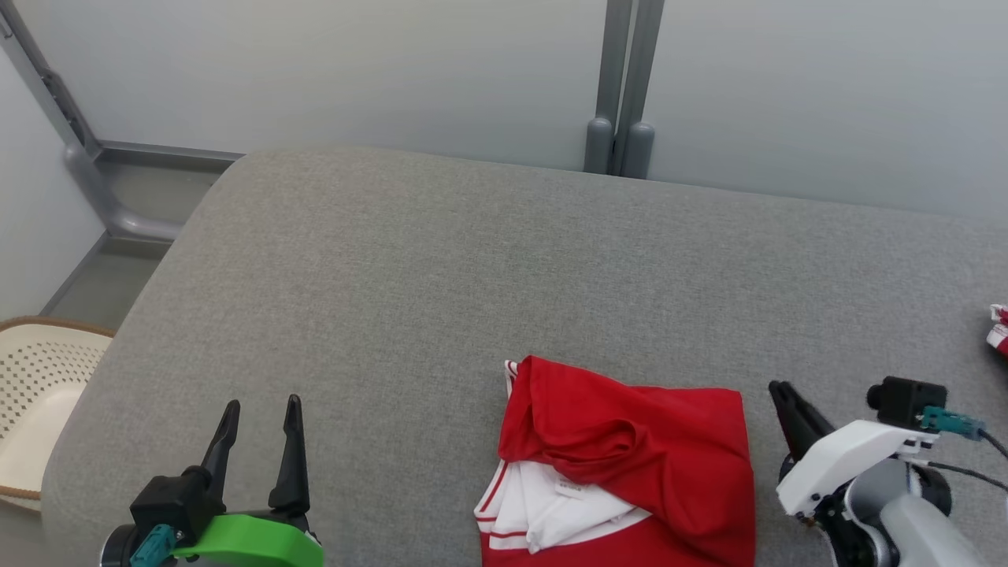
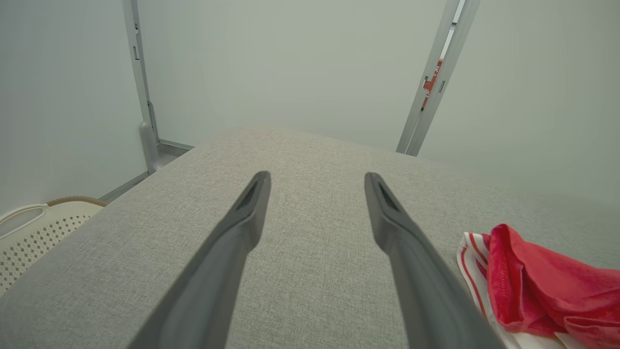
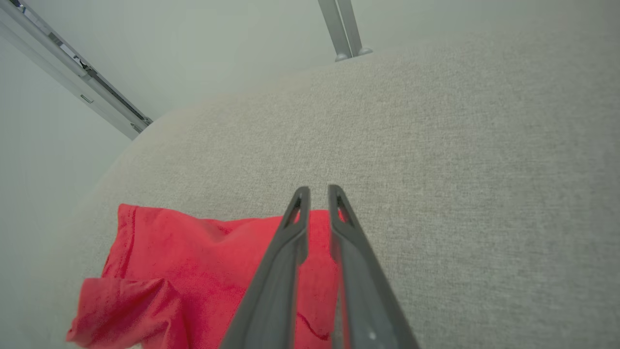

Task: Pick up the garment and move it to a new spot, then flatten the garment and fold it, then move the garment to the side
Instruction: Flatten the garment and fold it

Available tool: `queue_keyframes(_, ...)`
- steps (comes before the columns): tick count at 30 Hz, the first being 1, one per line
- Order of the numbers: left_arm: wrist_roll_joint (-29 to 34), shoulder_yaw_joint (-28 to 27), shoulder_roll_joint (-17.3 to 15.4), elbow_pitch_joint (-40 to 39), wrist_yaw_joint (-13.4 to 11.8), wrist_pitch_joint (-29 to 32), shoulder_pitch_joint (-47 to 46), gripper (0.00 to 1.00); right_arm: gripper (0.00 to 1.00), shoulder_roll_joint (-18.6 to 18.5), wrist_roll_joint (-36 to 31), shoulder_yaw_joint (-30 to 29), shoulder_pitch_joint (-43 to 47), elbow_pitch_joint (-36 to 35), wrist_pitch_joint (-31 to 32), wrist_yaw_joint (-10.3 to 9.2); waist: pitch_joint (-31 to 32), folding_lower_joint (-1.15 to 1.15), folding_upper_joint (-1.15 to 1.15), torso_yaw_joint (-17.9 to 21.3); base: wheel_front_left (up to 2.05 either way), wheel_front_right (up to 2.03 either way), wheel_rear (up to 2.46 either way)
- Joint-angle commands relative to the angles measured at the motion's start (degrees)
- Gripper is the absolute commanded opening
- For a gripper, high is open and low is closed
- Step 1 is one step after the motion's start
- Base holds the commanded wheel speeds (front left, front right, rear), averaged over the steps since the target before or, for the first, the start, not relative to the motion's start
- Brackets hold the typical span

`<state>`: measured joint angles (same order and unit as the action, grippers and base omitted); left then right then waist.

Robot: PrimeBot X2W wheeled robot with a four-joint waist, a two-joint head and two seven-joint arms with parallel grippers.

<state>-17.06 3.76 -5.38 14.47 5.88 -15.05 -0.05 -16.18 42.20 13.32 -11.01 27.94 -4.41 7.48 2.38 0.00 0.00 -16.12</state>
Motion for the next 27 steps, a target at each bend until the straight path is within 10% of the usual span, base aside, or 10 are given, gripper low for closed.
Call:
queue_keyframes(1,0.23,-0.11,-0.04,0.07,-0.04,-0.14,-0.28,1.00,0.00,0.73,1.17,1.10,-0.62,1.19,1.09,0.02,-0.16,0.00,0.00,-1.49,0.00,0.00,0.00)
queue_keyframes(15,-0.17,-0.07,-0.79,1.34,-0.05,-0.13,0.38,1.00,0.00,5.96,6.04,17.91,0.96,4.31,3.07,0.02,0.37,0.00,0.00,-7.71,0.00,0.00,0.00)
queue_keyframes(27,-0.12,-0.22,-1.07,0.70,-0.52,-0.13,0.51,1.00,0.00,4.41,9.21,30.25,-0.01,-4.96,-0.57,0.02,0.39,0.00,0.00,-3.96,0.00,0.00,0.00)
